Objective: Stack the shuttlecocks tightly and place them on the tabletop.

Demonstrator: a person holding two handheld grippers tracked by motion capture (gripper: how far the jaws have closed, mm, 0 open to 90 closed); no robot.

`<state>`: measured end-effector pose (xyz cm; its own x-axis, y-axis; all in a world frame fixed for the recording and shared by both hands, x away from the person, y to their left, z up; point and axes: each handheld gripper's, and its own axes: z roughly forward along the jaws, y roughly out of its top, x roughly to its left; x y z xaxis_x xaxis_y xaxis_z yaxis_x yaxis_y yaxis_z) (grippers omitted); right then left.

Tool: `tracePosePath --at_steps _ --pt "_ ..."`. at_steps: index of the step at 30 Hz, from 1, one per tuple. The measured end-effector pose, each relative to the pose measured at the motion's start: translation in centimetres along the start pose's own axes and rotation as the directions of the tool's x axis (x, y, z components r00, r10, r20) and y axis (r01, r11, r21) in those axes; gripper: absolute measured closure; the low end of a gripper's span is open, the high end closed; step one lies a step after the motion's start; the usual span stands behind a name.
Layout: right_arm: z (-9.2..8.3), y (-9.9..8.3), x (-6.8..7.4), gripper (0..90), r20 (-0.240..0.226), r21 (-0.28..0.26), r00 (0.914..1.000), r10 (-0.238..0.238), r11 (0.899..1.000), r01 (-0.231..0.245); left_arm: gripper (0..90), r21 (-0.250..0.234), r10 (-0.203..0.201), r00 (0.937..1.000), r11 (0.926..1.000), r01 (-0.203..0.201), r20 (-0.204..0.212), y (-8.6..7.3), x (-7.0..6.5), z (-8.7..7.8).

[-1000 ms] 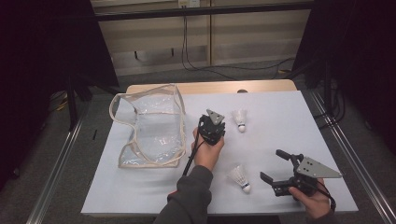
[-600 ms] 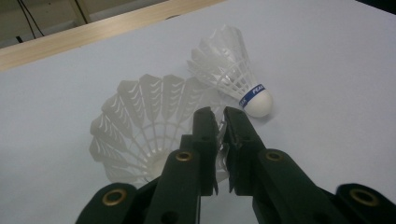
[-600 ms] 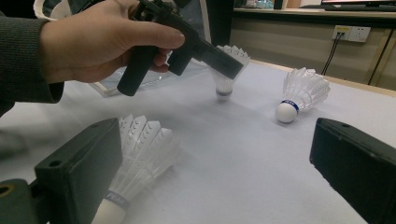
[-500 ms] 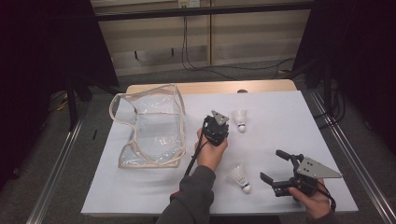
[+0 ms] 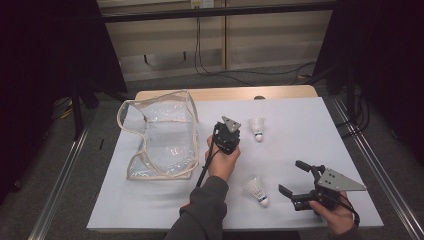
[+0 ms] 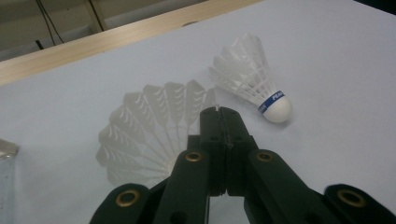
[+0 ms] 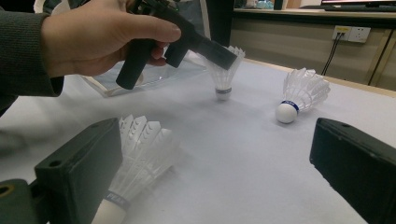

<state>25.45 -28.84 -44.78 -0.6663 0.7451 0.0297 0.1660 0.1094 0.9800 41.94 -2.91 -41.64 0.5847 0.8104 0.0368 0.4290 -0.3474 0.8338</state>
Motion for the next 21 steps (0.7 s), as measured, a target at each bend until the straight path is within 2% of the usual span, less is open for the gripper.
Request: tracePosePath --at_steps 5,15,21 --pt "0.0 0.0 0.0 1.5 0.001 0.002 1.0000 0.002 1.000 -0.002 89.9 -0.008 -0.004 0.9998 1.0000 0.004 -0.018 0.0 0.4 -0.2" --pt "0.0 0.0 0.0 1.5 0.000 0.001 1.0000 0.002 1.000 -0.002 90.0 -0.003 0.023 0.9986 0.9997 -0.023 -0.048 0.2 0.9 -0.8" --pt "-0.1 0.0 0.0 1.5 0.001 -0.001 1.0000 0.005 1.000 -0.005 90.0 0.004 0.026 0.9972 0.9997 -0.026 -0.070 0.2 1.2 -1.1"
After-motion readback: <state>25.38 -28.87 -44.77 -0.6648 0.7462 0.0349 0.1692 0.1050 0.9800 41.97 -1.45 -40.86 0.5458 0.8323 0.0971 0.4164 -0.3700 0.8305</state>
